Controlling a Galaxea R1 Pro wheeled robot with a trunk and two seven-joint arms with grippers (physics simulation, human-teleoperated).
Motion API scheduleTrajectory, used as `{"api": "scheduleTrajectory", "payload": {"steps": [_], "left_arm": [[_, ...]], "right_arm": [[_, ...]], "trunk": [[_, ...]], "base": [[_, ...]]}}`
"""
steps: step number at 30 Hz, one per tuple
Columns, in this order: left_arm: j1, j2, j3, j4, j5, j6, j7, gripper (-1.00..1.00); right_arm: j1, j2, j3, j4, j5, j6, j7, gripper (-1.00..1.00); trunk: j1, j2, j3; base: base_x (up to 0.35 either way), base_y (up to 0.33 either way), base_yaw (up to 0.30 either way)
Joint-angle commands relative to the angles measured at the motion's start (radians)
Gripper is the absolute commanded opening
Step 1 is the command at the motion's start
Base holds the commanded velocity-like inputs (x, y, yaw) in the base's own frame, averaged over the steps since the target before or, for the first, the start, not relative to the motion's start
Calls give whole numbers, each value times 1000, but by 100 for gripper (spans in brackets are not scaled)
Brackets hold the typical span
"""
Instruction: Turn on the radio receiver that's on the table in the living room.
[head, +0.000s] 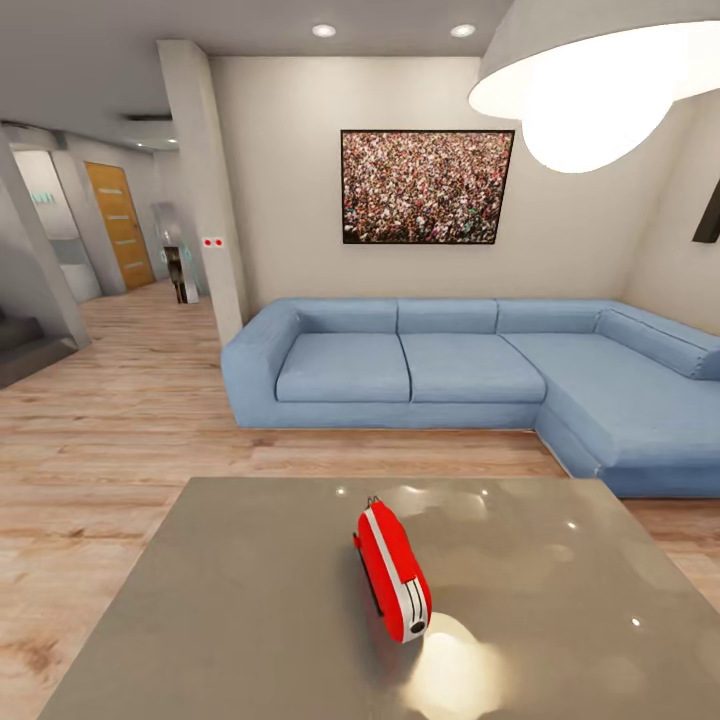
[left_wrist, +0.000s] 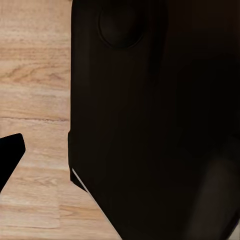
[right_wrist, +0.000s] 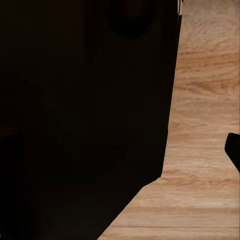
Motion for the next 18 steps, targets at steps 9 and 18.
{"api": "scheduleTrajectory", "payload": {"steps": [9, 18], "left_arm": [[0, 0, 1, 0, 1, 0, 0, 100], [0, 0, 1, 0, 1, 0, 0, 100]], "right_arm": [[0, 0, 0, 0, 0, 1, -1, 100], [0, 0, 0, 0, 0, 1, 0, 100]], "trunk": [[0, 0, 0], [0, 0, 0]], "base": [[263, -95, 0], [122, -48, 0]]}}
